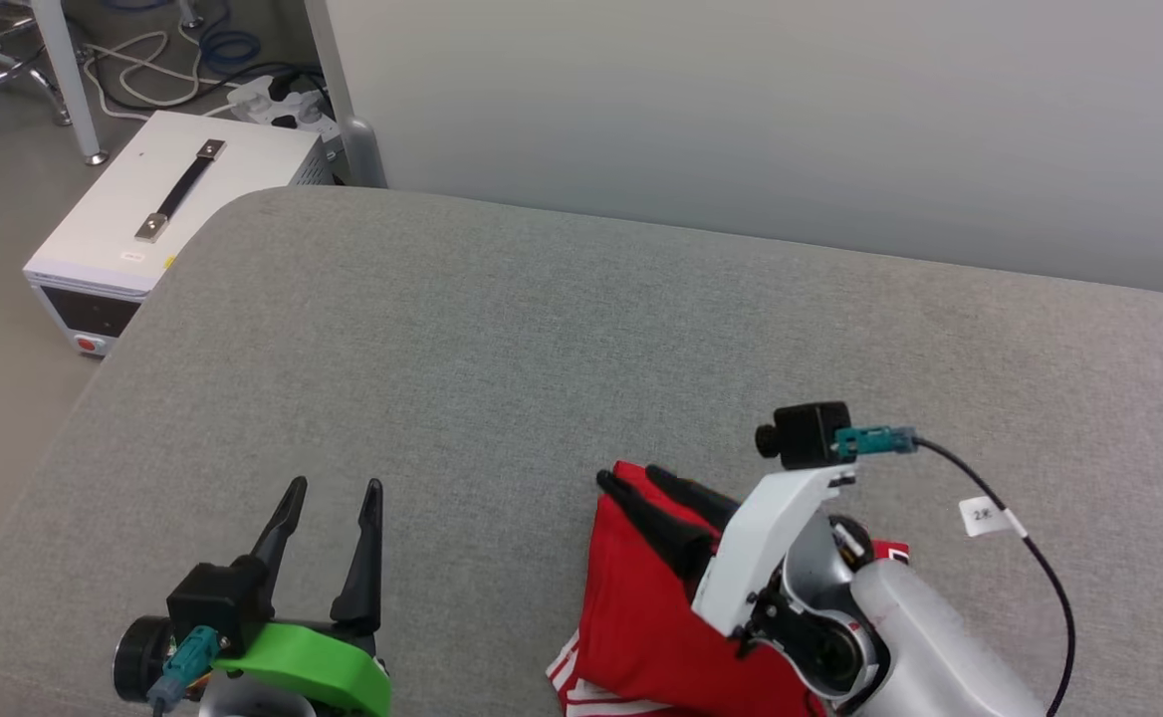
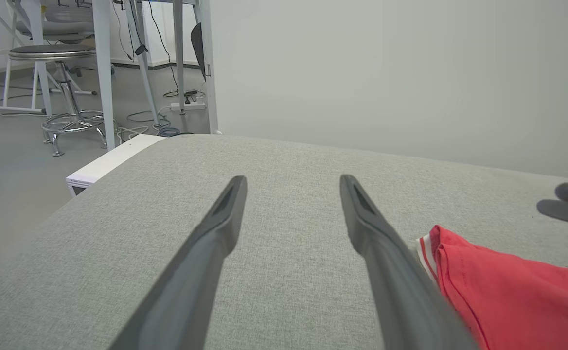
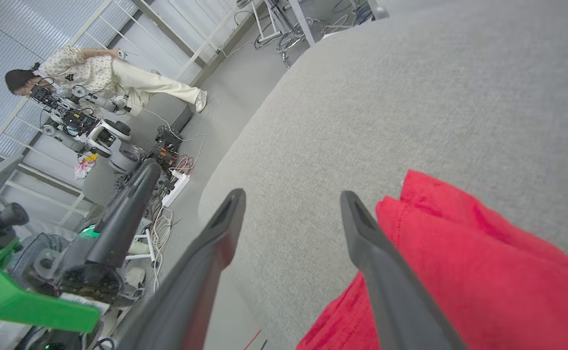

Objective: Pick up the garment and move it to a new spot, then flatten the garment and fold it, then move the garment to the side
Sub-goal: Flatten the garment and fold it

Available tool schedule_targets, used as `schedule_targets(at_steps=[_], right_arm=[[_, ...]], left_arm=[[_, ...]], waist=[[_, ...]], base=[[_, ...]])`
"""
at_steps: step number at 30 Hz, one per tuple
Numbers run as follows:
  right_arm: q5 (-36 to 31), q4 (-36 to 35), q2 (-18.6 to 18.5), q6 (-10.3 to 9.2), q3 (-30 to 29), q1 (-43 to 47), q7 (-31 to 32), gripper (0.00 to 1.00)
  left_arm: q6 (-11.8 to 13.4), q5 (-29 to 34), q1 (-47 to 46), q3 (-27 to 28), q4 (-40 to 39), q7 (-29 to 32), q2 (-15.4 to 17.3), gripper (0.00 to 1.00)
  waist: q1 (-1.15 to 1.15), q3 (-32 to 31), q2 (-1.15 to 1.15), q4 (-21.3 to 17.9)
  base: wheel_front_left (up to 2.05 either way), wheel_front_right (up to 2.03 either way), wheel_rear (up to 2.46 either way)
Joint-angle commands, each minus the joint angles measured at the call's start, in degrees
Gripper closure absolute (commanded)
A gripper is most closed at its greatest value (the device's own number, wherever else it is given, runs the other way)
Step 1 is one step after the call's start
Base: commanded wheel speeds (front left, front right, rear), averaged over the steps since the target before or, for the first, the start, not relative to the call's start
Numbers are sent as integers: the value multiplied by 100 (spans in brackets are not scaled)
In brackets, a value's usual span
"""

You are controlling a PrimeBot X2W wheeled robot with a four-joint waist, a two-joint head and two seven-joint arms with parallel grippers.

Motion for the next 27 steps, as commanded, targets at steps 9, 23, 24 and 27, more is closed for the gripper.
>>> schedule_targets(at_steps=[9, 23, 24, 27], right_arm=[[-1974, -780, -1233, -4, -640, -253, -866, 0], [-3389, -1738, -1536, -4, -2383, 1133, -1794, 0], [-3428, -1812, -1468, -4, -2511, 1274, -1890, 0], [-3506, -2011, -1230, -4, -2823, 1621, -2123, 0]], left_arm=[[-16, 43, -3, -57, -171, -34, -18, 0], [-16, 102, 43, -158, -506, -34, -59, 0], [-16, 101, 42, -161, -519, -34, -52, 0], [-16, 53, 45, -128, -593, -34, -76, 0]], waist=[[0, -150, 0, -411], [0, -34, 0, -919], [0, -16, 0, -934], [0, 28, 0, -975]], base=[[0, 0, 0], [0, 0, 0], [0, 0, 0], [0, 0, 0]])
